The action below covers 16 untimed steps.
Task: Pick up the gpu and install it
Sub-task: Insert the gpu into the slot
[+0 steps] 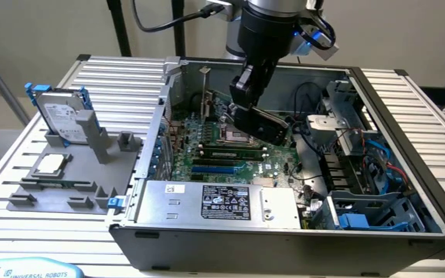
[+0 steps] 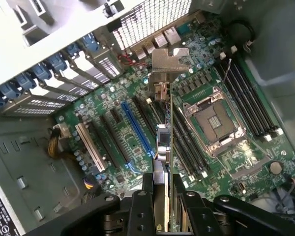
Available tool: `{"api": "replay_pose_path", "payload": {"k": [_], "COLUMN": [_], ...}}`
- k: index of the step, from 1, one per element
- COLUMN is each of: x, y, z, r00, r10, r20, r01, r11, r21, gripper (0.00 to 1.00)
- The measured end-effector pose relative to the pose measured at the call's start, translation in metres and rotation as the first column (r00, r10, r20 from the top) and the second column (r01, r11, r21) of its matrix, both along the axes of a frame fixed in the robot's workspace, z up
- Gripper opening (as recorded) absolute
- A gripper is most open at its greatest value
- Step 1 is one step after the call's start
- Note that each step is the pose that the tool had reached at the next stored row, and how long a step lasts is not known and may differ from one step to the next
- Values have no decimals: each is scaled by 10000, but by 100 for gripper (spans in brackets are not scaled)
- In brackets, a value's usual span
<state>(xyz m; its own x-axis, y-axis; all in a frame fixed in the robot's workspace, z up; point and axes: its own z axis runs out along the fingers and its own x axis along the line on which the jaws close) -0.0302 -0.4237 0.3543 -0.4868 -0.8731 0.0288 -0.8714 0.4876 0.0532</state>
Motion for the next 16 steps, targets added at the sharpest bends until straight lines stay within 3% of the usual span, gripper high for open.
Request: {"api": "replay_pose_path", "payload": {"k": [4,8,11,16], "x": [0,0,0,0], "y": [0,0,0,0], "z": [-35,-72,-109,-162], "r00": [9973,9894,9802,9578], "r10": [728,1454,1980,2873], "r20": [3,6,17,42], "r01": [-728,-1454,-1980,-2874], "r11": [9973,9894,9802,9578], "r21": [0,-1,0,49], "gripper": [26,26,26,26]}}
